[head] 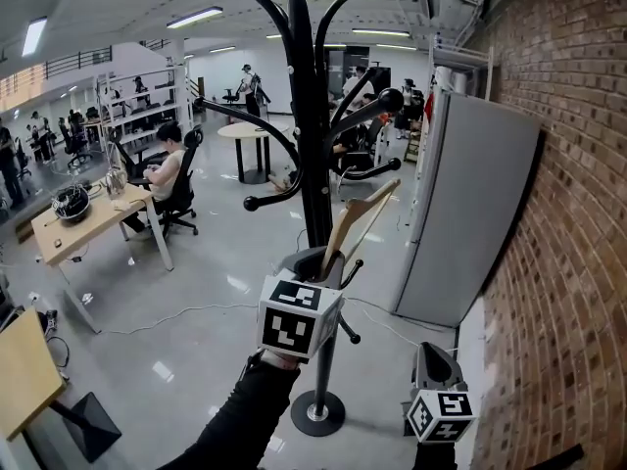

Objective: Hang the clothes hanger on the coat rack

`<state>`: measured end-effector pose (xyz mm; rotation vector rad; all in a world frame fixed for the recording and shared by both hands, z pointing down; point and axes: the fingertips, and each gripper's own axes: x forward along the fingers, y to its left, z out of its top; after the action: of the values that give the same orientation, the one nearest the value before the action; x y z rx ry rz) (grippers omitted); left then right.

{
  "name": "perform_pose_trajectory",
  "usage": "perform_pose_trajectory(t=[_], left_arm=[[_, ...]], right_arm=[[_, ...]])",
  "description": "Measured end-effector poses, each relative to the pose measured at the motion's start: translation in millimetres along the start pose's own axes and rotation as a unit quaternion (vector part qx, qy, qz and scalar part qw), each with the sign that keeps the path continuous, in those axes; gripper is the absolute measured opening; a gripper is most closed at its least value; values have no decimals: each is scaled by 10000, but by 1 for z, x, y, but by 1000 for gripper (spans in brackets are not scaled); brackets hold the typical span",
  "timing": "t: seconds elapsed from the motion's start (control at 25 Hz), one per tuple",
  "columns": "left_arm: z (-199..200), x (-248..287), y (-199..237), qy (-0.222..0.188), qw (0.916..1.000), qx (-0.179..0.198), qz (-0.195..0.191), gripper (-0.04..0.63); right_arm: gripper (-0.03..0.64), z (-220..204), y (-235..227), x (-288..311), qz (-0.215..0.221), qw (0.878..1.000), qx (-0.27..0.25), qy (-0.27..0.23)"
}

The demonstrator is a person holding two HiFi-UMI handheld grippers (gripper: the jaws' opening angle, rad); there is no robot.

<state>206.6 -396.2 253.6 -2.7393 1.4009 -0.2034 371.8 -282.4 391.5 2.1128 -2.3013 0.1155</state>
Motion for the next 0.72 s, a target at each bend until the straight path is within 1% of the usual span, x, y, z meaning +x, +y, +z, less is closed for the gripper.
perform_pose_trajectory(t=[0.2,0.36,0.44,0.56,0.72], left_arm=[[8,16,5,-31,9999,-94,40,57],[2,29,8,85,9998,-111,133,57],[-2,37,9,193,9996,-159,153,57],[-14,43,11,469,9984,-294,126,57],[-21,49,10,703,9970,-322,29,58]], right_arm=[[9,-5,-2,3,9,10000,15,11],[9,-9,-7,5,18,10000,57,38],[9,-8,-11,5,15,10000,74,49],[9,-13,-13,3,15,10000,53,48],[9,-18,-12,0,27,9999,61,81]])
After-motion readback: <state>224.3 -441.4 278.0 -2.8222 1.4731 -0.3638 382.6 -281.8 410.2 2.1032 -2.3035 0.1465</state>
